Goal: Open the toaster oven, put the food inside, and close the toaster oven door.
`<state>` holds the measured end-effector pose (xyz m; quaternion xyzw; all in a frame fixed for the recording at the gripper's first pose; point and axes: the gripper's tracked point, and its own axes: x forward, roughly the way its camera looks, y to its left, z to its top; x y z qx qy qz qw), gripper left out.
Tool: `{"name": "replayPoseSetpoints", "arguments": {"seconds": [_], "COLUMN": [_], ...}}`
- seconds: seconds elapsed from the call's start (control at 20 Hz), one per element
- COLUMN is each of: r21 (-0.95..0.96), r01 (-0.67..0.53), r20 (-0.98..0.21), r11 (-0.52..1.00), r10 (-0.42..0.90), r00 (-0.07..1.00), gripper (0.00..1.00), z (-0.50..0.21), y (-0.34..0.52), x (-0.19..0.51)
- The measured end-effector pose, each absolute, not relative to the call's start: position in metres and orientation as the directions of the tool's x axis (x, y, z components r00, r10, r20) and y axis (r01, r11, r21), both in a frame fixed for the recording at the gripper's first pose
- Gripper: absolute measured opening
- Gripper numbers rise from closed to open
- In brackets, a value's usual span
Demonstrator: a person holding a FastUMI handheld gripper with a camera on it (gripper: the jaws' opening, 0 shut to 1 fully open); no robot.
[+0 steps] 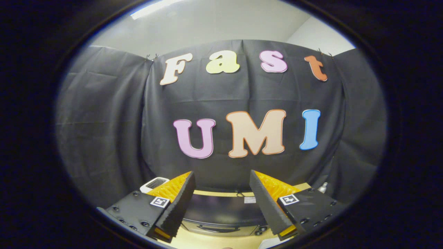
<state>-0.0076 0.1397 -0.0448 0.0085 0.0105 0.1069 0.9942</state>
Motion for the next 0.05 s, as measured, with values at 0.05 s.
{"name": "replayPoseSetpoints", "arguments": {"seconds": [0.05], "r21": [0.018], "r01": [-0.212], "r20": [-0.005], "r11": [0.977], "r10": [0.212], "r00": [0.977], "gripper": [0.99], "z": [-0.0377], "y": [0.1361], "x": [-0.007]}}
